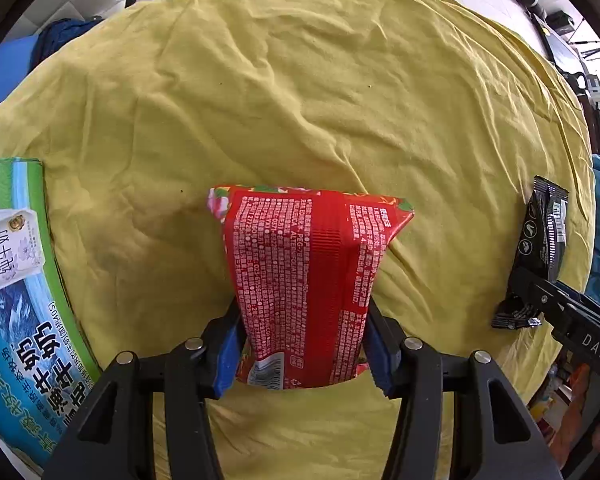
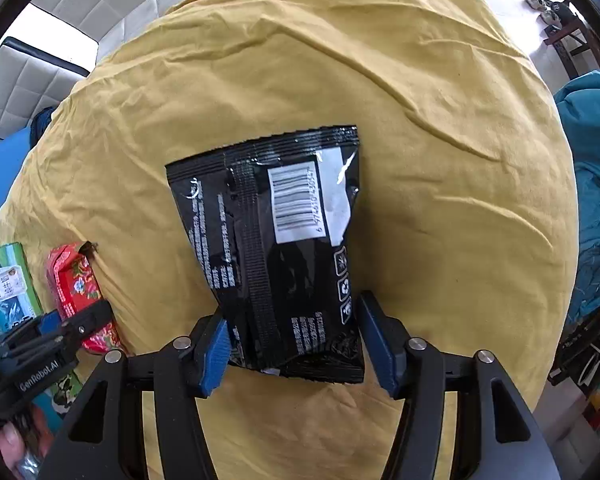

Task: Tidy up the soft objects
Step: 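Grasp the black snack pack with the right gripper and lift it, then lower the red and black packs into the box and open both grippers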

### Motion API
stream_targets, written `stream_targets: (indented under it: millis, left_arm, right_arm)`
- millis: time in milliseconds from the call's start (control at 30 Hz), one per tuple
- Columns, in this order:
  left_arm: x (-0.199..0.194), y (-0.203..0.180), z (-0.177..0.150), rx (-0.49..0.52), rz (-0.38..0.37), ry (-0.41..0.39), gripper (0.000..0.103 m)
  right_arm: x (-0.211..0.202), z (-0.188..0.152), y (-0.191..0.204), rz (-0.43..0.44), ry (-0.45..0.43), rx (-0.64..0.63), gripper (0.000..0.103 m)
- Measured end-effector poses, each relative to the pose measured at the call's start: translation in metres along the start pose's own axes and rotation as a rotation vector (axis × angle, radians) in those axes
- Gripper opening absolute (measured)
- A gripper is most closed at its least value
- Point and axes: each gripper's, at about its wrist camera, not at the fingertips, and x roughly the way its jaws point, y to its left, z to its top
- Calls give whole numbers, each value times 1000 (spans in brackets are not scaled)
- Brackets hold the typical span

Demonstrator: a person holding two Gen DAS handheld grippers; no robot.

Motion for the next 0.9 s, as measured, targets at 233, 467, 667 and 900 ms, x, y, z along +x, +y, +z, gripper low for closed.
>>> stream_targets:
  millis: [233, 467, 667, 900]
  left_arm:
    - [2, -23, -19, 13, 29, -36, 45]
    - [-11, -23, -33, 16, 41, -77, 42]
    - [-30, -38, -56, 56, 53, -135, 42]
    - [-72, -55, -95, 95, 26, -230, 42]
  right_arm:
    - [4, 13, 27, -66, -15, -3, 59]
    - [6, 10, 59, -102, -39, -20, 49]
    - [-4, -24, 71, -92, -64, -51, 47]
    - [-29, -69, 92, -65, -131, -83, 46]
